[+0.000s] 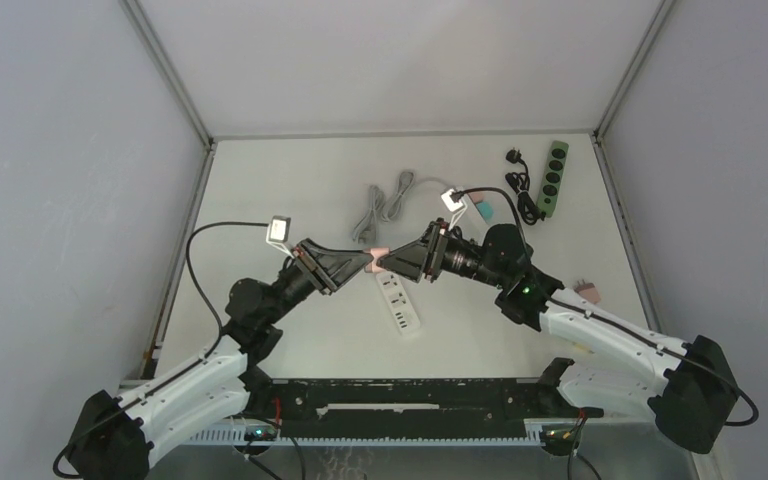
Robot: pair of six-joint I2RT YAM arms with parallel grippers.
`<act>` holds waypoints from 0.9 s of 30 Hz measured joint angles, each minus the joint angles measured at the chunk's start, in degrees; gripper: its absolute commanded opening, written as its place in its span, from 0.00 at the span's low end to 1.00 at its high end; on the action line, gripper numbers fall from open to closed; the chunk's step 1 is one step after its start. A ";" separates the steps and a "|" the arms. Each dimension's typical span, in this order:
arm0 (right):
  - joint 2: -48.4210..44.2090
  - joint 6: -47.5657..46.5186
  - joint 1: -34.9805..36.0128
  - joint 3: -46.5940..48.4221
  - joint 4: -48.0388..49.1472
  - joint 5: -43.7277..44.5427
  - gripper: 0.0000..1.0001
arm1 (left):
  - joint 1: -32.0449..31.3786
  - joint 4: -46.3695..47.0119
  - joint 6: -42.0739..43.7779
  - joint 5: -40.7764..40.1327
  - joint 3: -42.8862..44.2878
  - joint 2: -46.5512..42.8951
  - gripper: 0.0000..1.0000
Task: Insert the plug
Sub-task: Adjust the plug.
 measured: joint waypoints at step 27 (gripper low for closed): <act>0.63 1.55 -1.79 -0.83 1.66 -6.95 0.00 | -1.84 2.64 1.11 -0.33 -0.74 1.53 0.50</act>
